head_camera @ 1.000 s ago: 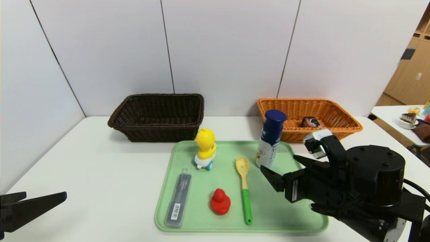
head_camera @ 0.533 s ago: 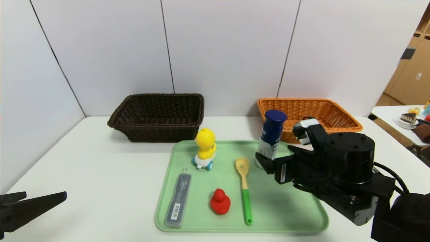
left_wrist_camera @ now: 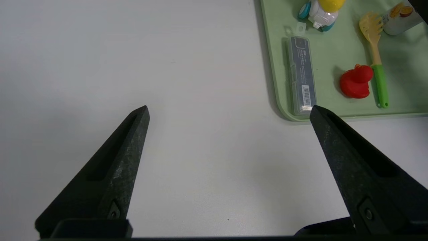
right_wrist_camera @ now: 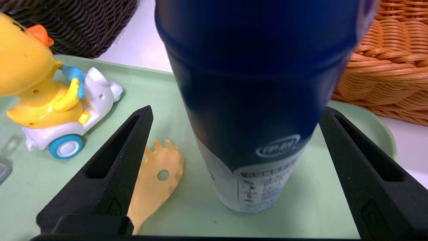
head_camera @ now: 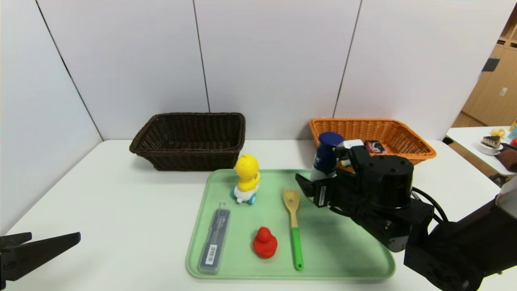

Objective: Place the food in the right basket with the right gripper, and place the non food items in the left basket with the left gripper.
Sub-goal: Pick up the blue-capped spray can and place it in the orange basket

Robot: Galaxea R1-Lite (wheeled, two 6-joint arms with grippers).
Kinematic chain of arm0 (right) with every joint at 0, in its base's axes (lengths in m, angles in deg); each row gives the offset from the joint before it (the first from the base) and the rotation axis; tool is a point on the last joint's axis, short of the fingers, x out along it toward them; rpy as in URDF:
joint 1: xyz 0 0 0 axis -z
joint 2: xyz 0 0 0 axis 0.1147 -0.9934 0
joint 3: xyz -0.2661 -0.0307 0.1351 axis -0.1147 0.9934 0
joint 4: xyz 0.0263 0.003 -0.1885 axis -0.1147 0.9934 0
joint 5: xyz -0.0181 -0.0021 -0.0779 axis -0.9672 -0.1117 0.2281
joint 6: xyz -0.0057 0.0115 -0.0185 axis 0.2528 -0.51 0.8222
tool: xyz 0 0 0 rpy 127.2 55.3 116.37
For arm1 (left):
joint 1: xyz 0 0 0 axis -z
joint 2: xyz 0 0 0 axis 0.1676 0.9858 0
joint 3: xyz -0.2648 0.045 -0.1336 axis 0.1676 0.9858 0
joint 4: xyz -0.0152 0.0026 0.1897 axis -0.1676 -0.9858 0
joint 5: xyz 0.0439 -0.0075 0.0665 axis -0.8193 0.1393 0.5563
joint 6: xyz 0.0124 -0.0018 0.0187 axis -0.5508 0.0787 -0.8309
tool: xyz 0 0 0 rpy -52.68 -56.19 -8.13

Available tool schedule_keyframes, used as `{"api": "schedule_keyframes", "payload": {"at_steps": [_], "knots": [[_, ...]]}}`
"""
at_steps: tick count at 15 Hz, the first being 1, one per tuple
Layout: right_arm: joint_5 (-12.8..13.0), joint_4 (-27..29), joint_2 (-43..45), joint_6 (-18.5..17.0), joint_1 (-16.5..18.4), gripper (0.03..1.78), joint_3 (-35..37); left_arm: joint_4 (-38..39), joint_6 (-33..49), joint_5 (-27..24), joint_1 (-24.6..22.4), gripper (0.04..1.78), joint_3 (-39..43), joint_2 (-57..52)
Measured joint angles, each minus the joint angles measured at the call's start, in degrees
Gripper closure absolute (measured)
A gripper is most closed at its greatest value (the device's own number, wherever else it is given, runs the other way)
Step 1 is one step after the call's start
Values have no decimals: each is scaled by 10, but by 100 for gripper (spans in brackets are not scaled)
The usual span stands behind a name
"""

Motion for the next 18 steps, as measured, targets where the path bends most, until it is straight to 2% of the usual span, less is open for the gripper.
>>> {"api": "schedule_keyframes", "payload": {"at_steps": [6,7,11,13,18], "knots": [[0,-3,-6,0,0,11,-5,-1,1,0,0,13,4,-5],[0,-2,-7,1,0,19,-5,-1,0,0,0,13,5,-6],[-1,-3,-7,4,0,80,-4,-1,1,0,0,13,14,-14],[-2,-9,-7,3,0,98,-4,-1,1,0,0,13,16,-17],[-18,-43,6,-1,-5,101,5,-1,1,0,0,13,17,-19]]}}
